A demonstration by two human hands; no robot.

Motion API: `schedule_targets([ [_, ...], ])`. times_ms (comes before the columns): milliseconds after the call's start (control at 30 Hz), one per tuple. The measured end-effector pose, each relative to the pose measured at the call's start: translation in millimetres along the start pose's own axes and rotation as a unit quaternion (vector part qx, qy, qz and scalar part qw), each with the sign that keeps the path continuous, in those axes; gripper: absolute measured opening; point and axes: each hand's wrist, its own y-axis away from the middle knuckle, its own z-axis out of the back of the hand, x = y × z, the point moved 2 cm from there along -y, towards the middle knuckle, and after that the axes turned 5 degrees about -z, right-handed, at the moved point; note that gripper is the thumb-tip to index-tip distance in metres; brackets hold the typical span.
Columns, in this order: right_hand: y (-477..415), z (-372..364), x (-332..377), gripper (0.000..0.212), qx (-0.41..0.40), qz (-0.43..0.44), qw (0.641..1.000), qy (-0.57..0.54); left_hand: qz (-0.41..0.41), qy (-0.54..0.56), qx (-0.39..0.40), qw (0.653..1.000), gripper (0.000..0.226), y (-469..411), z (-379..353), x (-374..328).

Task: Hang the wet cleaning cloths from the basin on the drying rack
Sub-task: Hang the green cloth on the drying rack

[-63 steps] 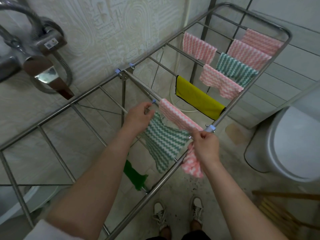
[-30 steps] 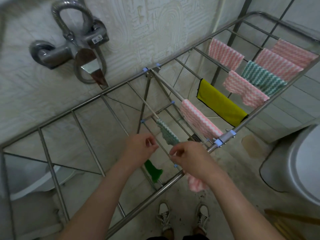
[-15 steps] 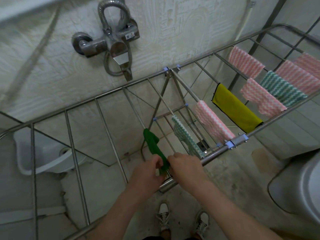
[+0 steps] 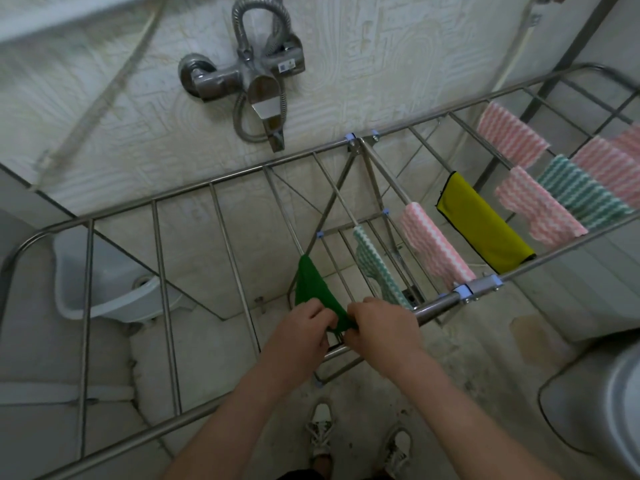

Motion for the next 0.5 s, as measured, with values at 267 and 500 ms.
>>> schedule_targets([
  [267, 2.0, 35.7, -36.9, 0.005, 0.106, -0.082, 0.897, -0.422, 0.2, 0.121, -0.056, 0.971, 0.04, -10.8, 9.3, 9.1],
  [500, 3.1, 58.7, -40.3, 0.024, 0.163, -0.075, 0.499, -0.848, 0.203, 0.031, 0.063, 0.977, 0.078, -27.9, -16.4, 19.6],
])
